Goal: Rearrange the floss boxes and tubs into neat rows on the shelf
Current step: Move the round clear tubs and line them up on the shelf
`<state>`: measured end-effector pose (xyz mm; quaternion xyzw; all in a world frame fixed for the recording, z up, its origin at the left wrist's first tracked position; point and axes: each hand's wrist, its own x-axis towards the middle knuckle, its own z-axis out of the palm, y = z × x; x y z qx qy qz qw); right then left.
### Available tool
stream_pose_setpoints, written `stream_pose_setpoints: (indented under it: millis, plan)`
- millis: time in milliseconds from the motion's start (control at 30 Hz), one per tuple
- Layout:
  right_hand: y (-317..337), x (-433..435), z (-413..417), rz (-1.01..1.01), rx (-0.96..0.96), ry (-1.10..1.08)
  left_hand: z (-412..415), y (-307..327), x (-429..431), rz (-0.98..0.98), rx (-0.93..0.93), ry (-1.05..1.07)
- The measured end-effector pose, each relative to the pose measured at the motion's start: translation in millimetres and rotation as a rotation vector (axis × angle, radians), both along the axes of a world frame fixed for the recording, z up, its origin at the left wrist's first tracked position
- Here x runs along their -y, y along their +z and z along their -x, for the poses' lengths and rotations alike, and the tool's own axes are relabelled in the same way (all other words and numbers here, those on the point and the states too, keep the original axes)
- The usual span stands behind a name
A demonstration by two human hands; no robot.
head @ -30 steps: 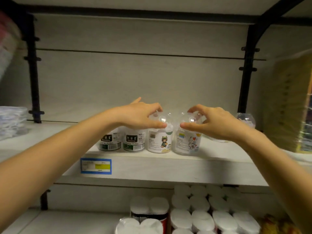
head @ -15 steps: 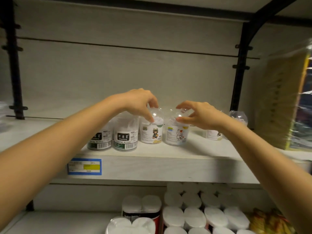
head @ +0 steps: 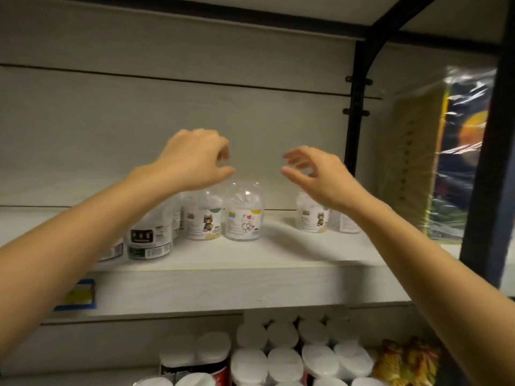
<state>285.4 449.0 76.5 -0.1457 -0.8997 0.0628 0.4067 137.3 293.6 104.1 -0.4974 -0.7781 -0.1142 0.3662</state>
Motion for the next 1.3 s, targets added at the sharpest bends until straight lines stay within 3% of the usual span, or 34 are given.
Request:
stream_pose_setpoints:
  millis: [67,167,300,500,600,700,833,1100,1300]
  plan:
    - [8,-15,-36,-0.045,-0.219,-0.069,-28,-4,-3,-0.272,0.026,-0.151]
    - [17,-37,-81,-0.026,-0.271,-0.161,-61,-19,-15,-0.364,0.187,-0.319]
    - [18,-68,-99,0.051,-0.019,-0.269,-87,-32,-59,-0.256,0.351,-0.385]
    - [25,-102,-61,-0.030,0.320,-0.467,-97,-32,-135,-0.167,0.507,-0.299]
    - [29,-113,-42,0.109,0.477,-0.508,-89,-30,-157,-0.084,0.616,-0.224]
    - [28,-127,-37,0.300,0.637,-0.415,-78,-30,-168,-0.029,0.782,-0.232]
    - [24,-138,-37,0.439,0.732,-0.382,-67,-31,-175,0.036,0.939,-0.247]
    - [21,-140,-30,0.585,0.631,-0.285,-61,-36,-180,-0.012,1.016,-0.280]
    - [46,-114,-49,0.511,0.506,-0.193,-69,-4,-146,-0.117,0.985,-0.359]
